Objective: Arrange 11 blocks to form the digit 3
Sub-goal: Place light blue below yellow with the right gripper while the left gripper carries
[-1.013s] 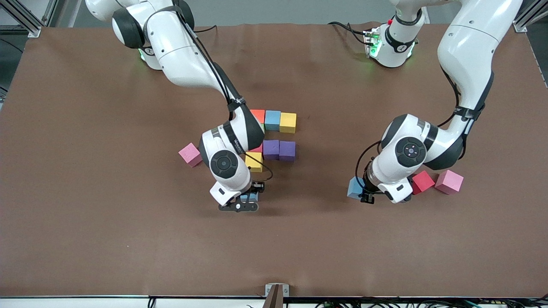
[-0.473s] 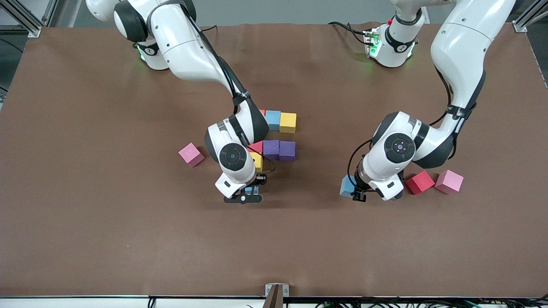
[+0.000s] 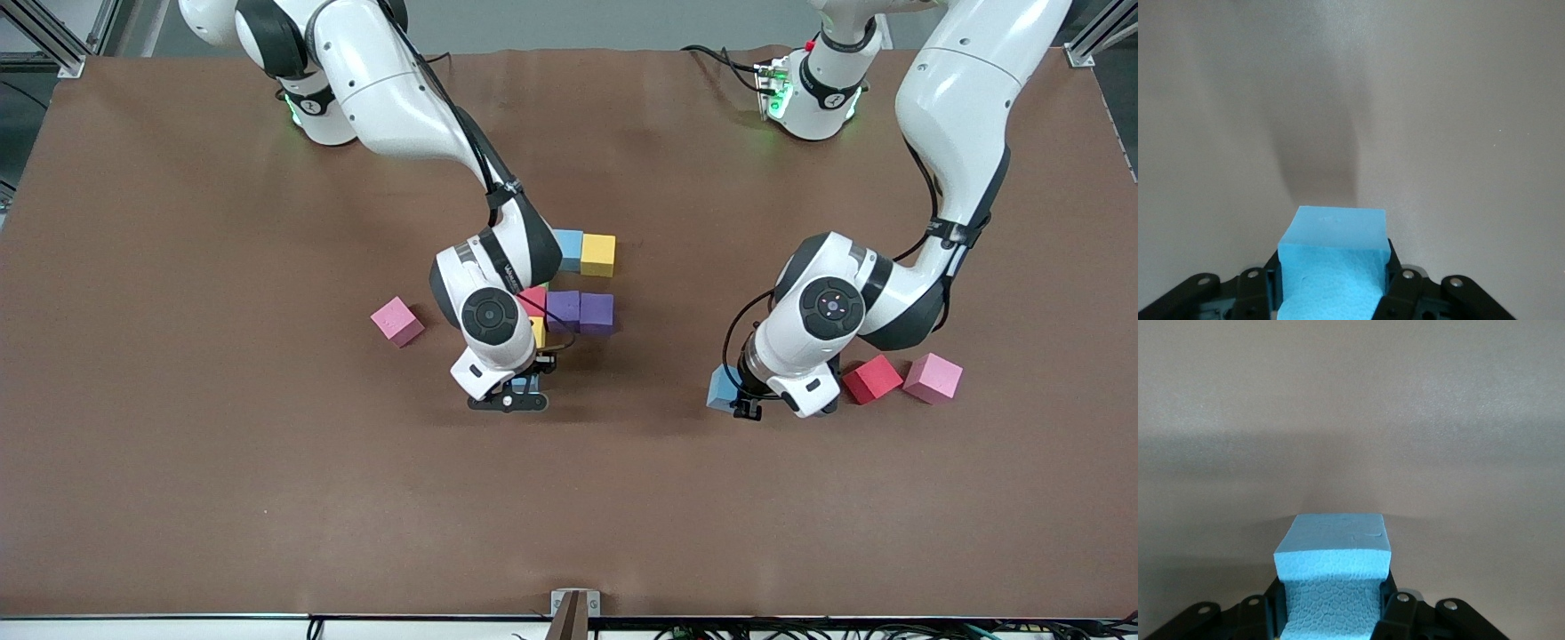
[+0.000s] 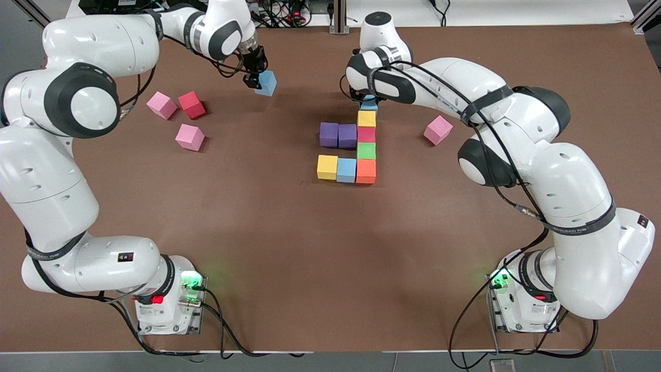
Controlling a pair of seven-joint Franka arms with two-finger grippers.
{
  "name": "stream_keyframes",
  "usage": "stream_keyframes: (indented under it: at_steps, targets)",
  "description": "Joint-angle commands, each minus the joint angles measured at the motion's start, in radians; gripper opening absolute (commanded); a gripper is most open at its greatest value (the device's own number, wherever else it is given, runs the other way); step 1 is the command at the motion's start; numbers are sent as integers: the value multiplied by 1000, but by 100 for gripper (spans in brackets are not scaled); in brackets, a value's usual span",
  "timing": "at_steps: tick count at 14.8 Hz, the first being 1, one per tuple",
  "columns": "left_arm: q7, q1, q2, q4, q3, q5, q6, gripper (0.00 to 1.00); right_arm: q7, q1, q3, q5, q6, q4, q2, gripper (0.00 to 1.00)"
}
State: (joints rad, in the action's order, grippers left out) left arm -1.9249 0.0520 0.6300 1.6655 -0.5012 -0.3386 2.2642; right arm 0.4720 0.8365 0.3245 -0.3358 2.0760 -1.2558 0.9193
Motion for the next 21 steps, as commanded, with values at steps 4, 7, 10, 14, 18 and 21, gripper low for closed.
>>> stream_keyframes:
  at_steps: [4, 7, 10, 14, 18, 21]
  targets:
    - [-11, -3, 5, -15, 1, -27, -12, 35, 37, 26, -4, 8, 10, -63, -36, 0]
    - [-9, -3, 5, -16, 3, -27, -11, 36, 37, 27, -4, 6, 12, -63, -36, 0]
    - [-9, -4, 5, -15, 3, -27, -11, 36, 42, 29, -4, 6, 13, -63, -36, 0]
    - [-9, -4, 5, -16, 3, -27, -11, 36, 42, 29, -4, 6, 15, -62, -36, 1]
    - [-9, -4, 5, -16, 3, -27, -11, 37, 40, 27, -4, 6, 13, -63, -36, 8]
    - [-9, -4, 5, -16, 3, -27, -11, 37, 39, 27, -2, 8, 12, -62, -34, 49]
